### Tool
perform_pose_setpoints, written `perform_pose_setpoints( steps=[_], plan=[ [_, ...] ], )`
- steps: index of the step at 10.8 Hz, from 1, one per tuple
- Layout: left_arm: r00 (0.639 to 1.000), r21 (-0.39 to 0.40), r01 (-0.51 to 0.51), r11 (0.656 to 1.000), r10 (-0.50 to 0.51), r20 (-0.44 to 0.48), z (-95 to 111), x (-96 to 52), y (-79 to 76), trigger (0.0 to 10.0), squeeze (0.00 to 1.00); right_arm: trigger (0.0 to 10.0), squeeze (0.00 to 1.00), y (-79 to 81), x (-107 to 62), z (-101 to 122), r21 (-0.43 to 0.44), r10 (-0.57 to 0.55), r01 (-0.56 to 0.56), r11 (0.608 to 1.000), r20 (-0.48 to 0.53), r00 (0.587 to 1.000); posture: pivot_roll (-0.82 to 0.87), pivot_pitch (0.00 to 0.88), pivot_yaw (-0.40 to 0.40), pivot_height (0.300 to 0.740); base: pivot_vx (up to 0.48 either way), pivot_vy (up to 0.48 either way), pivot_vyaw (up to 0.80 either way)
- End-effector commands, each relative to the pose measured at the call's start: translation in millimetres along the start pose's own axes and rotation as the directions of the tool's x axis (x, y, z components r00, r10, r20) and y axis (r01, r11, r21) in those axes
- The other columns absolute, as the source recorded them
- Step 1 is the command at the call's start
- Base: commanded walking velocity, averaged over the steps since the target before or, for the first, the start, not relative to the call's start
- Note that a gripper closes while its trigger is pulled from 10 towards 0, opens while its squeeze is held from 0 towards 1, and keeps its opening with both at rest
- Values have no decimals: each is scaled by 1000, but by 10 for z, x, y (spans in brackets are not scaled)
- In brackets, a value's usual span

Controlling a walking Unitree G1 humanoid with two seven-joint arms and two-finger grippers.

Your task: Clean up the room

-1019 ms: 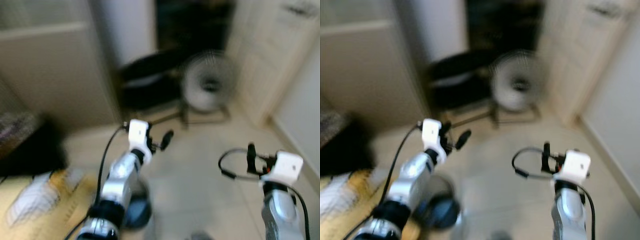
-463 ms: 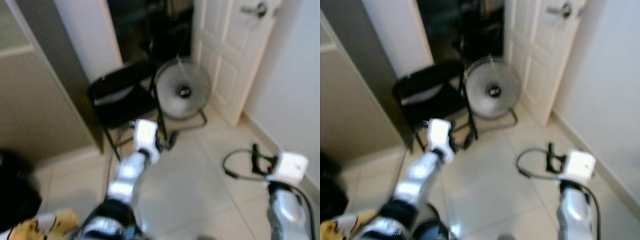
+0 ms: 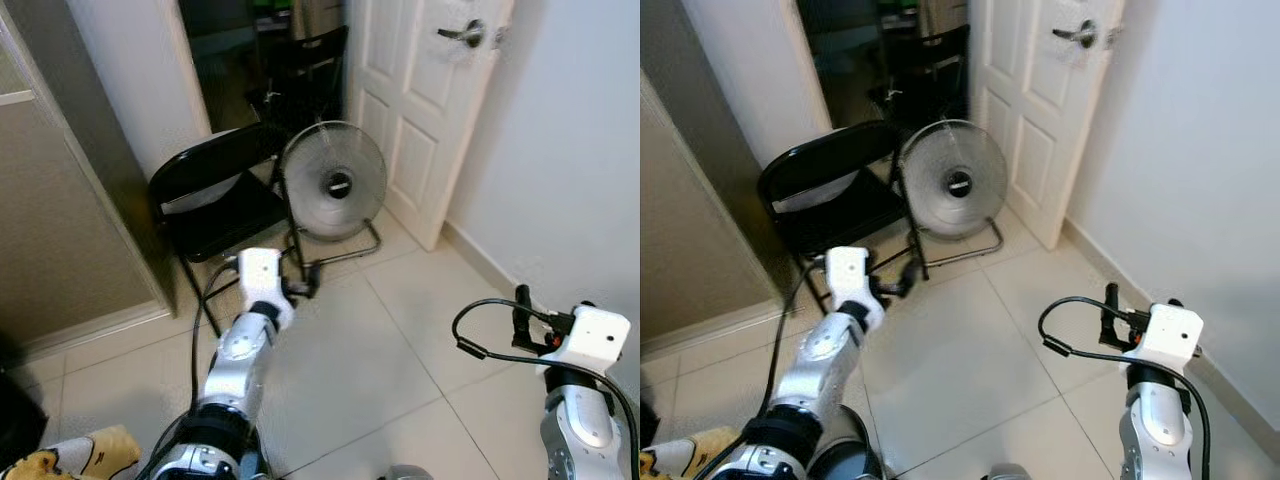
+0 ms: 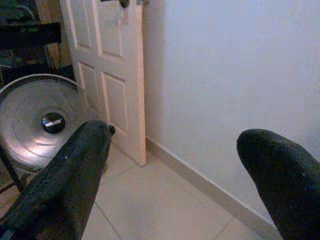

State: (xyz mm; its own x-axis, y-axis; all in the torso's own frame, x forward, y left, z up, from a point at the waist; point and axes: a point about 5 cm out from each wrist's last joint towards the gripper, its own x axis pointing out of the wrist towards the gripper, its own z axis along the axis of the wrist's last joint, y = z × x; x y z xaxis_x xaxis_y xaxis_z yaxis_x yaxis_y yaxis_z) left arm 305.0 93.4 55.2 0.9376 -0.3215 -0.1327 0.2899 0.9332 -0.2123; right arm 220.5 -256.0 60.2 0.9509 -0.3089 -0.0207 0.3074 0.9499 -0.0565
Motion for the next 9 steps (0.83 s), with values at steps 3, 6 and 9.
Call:
perform_pose_setpoints(
  steps=[3,6,9],
  plan=[
    [995,49,92,995,-95,44,96,8,-93,10000,0,10000,0,100,55,47,-2,40,-40,999,24,999,-258,0,63,736,480,0,0],
    [989,39,137,990,-139,55,112,-5,-152,10000,0,10000,0,121,83,18,-2,55,-55,999,11,998,-249,0,63,736,480,0,0],
    [989,3,141,990,-141,44,96,-4,-156,10000,0,10000,0,122,104,4,-3,63,-63,998,9,998,-253,0,67,736,480,0,0]
  ],
)
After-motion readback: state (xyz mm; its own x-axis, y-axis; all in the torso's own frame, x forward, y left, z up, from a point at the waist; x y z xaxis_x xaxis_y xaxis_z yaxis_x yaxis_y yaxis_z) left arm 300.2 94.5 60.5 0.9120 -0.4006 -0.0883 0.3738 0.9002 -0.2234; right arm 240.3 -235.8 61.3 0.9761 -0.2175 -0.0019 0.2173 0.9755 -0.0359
